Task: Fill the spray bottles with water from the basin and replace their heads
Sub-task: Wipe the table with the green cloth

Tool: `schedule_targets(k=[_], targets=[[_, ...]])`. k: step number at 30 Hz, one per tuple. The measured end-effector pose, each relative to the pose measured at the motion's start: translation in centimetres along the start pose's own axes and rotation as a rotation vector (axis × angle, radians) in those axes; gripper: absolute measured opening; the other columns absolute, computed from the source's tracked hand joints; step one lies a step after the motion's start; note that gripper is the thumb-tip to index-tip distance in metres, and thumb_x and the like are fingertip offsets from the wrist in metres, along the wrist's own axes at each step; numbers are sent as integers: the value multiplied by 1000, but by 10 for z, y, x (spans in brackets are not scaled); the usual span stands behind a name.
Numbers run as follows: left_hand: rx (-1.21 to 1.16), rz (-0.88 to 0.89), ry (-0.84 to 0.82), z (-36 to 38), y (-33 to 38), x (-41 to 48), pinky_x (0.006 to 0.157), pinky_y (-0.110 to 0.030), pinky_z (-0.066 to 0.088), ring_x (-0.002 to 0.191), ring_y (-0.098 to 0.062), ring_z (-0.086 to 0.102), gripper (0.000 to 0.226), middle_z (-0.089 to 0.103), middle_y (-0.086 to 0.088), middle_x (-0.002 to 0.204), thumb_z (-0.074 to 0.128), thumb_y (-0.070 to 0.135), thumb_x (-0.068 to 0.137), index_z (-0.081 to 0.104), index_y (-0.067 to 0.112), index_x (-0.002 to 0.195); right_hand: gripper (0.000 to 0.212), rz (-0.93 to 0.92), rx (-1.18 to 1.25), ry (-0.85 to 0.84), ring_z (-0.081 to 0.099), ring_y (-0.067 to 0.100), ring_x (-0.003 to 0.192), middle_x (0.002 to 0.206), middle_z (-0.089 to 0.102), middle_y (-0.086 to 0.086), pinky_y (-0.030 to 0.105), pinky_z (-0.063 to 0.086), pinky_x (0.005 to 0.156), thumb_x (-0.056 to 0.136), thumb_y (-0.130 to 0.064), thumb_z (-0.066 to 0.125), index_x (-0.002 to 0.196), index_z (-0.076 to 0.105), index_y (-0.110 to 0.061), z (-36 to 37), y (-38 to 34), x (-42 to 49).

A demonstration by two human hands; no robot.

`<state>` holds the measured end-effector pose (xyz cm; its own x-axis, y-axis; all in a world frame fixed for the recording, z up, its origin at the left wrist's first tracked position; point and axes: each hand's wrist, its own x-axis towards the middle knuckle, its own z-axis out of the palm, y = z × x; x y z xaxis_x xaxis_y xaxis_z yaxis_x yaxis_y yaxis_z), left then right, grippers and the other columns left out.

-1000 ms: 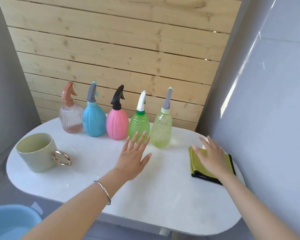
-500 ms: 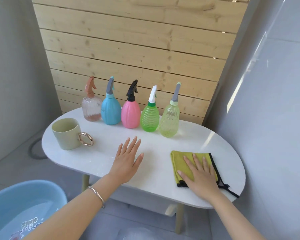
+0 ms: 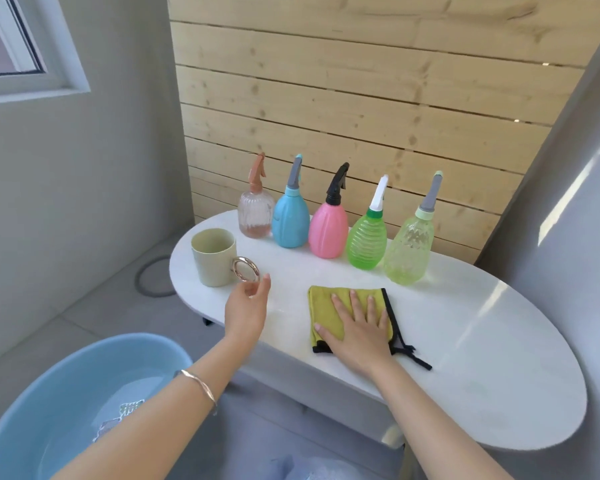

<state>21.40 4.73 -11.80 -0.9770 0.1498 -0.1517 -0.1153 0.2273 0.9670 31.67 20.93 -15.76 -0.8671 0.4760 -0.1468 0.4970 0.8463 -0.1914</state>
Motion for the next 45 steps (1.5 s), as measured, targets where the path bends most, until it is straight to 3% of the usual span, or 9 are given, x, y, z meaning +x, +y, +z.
schedule_targets(k=[3,7,11,14,18,22,25,30,45], targets=[[-228,-215,91,4,6,11,95,-40,50,91,-24,58,28,58,2,85,59,43,92,59,15,93,78,-18,-1,-9,-20,30,144,159,-16,-3,51,-11,116,85,-75,23,150,-4,-40,1,3,1],[-321,-219,164,9,13,23,89,-30,48,89,-20,56,38,63,1,105,63,42,89,63,13,113,77,-7,37,18,-15,24,146,160,-10,-7,46,-7,117,84,-75,27,149,1,-43,-2,8,0],[-382,-239,179,12,25,33,79,-25,38,84,-17,52,19,59,7,81,61,33,93,63,15,96,71,41,65,61,-13,28,146,160,-7,-3,48,-9,116,86,-72,30,148,6,-46,0,-2,1],[-425,-297,148,10,29,41,65,-25,40,64,-15,47,22,56,7,71,59,32,94,61,14,81,72,65,29,15,-18,35,144,159,-15,2,51,-11,115,85,-74,27,147,1,-48,1,-9,0],[-391,-181,21,-2,22,53,43,-14,32,52,-9,42,26,61,3,73,49,23,100,58,13,78,78,51,-8,-16,-21,37,143,158,-19,2,54,-13,113,78,-82,17,146,-6,-51,4,-18,2],[-178,-48,-22,-39,15,60,51,-19,39,57,-12,49,24,57,0,77,45,21,101,55,7,85,97,-32,-6,-18,-24,35,142,157,-21,-2,54,-14,112,54,-87,-8,144,-8,-53,9,-38,7],[-43,42,-28,-72,17,67,49,-18,40,56,-14,52,26,57,1,76,45,21,101,55,7,81,88,-94,-27,-30,-24,35,142,158,-20,-2,54,-15,112,66,-88,0,145,-7,-51,13,-61,19],[32,41,-51,-113,17,81,53,-24,38,54,-16,52,30,57,-1,72,46,21,100,57,8,75,54,-189,-15,-38,-19,32,144,159,-14,-3,52,-14,114,99,-49,18,149,-2,-43,14,-109,59],[72,38,-50,-162,8,105,54,-23,39,46,-11,48,35,55,4,60,47,24,100,57,9,69,50,-391,48,-83,-14,30,146,160,-4,-6,53,-13,114,101,-35,17,150,9,-39,22,-245,168]])
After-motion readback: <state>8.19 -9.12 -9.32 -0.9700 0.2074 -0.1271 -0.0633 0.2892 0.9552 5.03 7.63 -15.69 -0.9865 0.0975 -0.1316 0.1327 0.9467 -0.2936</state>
